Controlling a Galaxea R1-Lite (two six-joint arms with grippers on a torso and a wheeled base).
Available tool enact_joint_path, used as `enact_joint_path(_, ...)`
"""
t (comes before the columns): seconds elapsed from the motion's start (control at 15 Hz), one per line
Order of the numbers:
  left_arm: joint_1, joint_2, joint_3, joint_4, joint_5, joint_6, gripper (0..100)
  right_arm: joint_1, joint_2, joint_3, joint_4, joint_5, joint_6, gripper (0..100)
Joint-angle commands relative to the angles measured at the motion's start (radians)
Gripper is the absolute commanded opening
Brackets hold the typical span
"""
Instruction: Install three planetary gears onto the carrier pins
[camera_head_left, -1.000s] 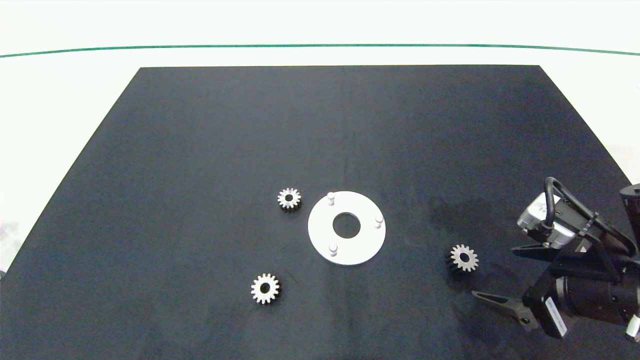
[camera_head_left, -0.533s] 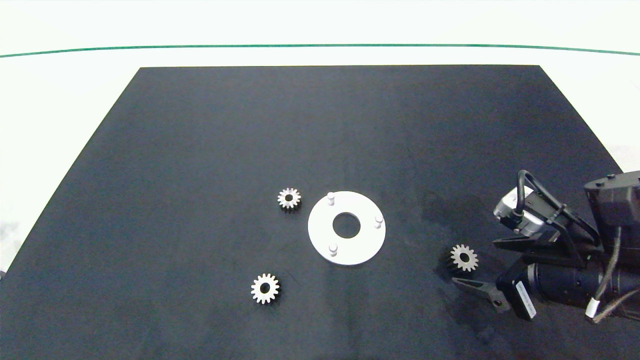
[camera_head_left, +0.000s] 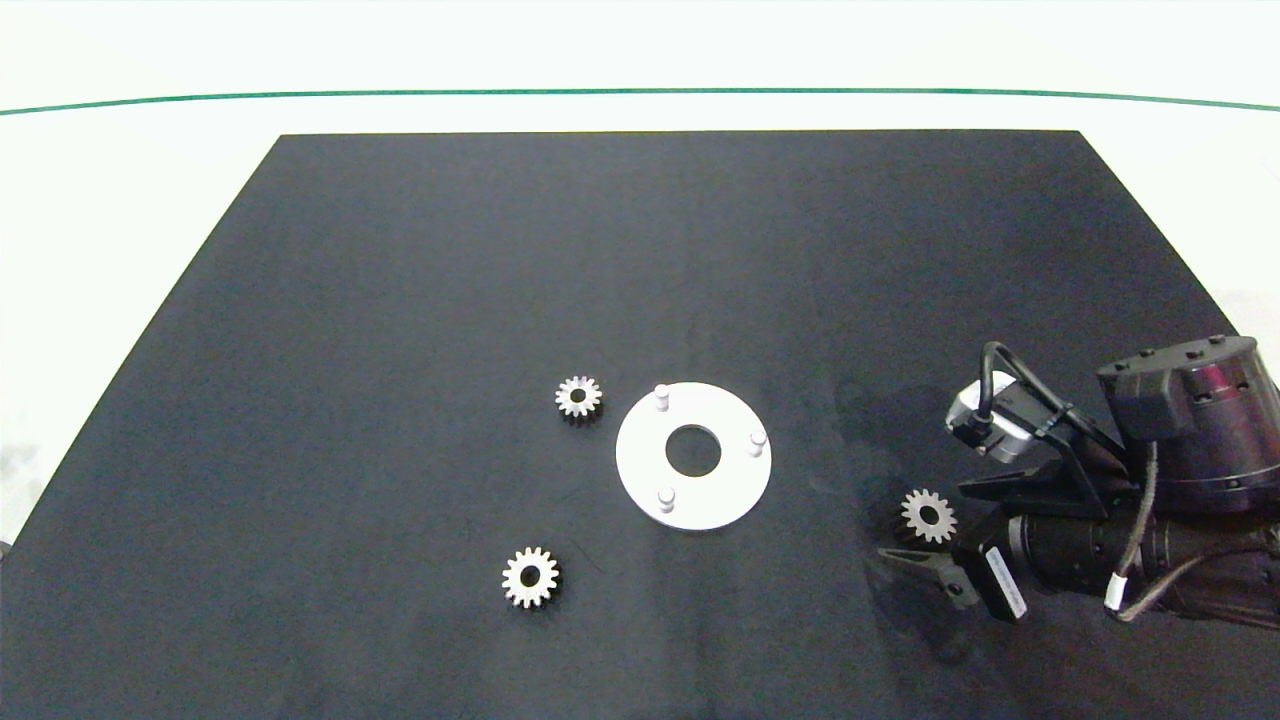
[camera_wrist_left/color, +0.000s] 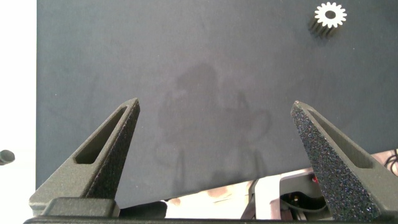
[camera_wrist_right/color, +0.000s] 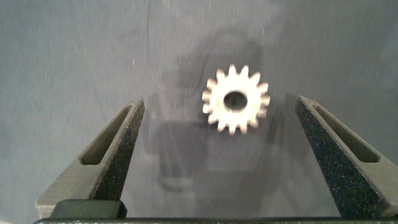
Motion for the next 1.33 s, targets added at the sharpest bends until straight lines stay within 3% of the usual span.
enact_joint_path(0.07, 0.000, 0.000, -0.002, 0.002, -0.001, 0.001, 100, -0.001, 0.037, -0.003, -0.017, -0.002, -0.002, 100)
enact_joint_path(0.47, -0.002, 0.001, -0.002, 0.002, -0.001, 0.001, 100, -0.003, 0.063, -0.012, -0.029, -0.004, 0.000, 96)
enact_joint_path(1.13, -0.002, 0.001, -0.003, 0.002, -0.001, 0.001, 100, -0.006, 0.063, -0.021, -0.029, -0.005, -0.002, 75)
enact_joint_path(1.33, -0.002, 0.004, -0.005, 0.001, -0.001, 0.001, 100, -0.009, 0.069, -0.021, -0.029, -0.024, -0.003, 69)
